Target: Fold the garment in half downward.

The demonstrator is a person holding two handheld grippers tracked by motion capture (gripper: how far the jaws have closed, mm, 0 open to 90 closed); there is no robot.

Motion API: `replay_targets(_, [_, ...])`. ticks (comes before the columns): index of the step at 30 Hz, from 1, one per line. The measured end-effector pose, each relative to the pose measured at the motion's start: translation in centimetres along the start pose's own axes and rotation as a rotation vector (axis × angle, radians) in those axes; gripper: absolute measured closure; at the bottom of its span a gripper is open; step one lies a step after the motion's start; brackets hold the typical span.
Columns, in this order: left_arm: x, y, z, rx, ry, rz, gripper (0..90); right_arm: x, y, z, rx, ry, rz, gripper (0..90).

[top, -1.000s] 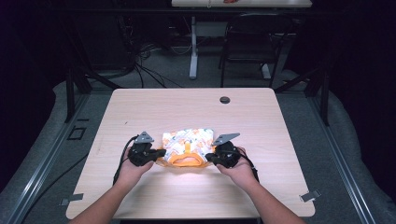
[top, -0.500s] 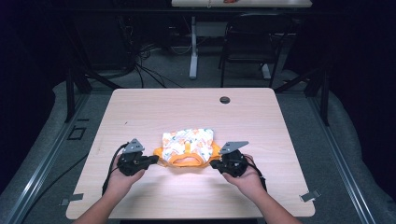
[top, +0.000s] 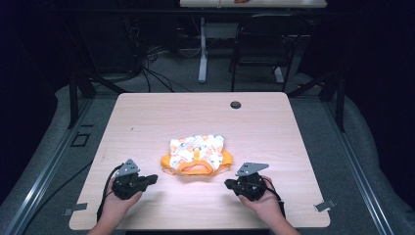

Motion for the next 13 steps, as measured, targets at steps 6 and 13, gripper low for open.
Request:
replay_targets(6, [1.1,-0.2,0.4,0.033,-0.012,0.002,86.5,1.6,0.2,0.3,0.016,-0.008,0.011,83.8])
replay_targets(13, [1.5,-0.5,0.8,0.021,0.001,-0.005,83.8,2.0,0.3,0.8,0.037,-0.001,-0.02,77.5])
Point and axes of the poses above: each handheld gripper's, and its own axes: z roughly forward along the jaws, x roughly out of its underside, y roughly to its left, the point moved 4 cm from there along z, roughly forward along the jaws, and after that the axes turned 9 degrees about -x, right-handed, at the moved point
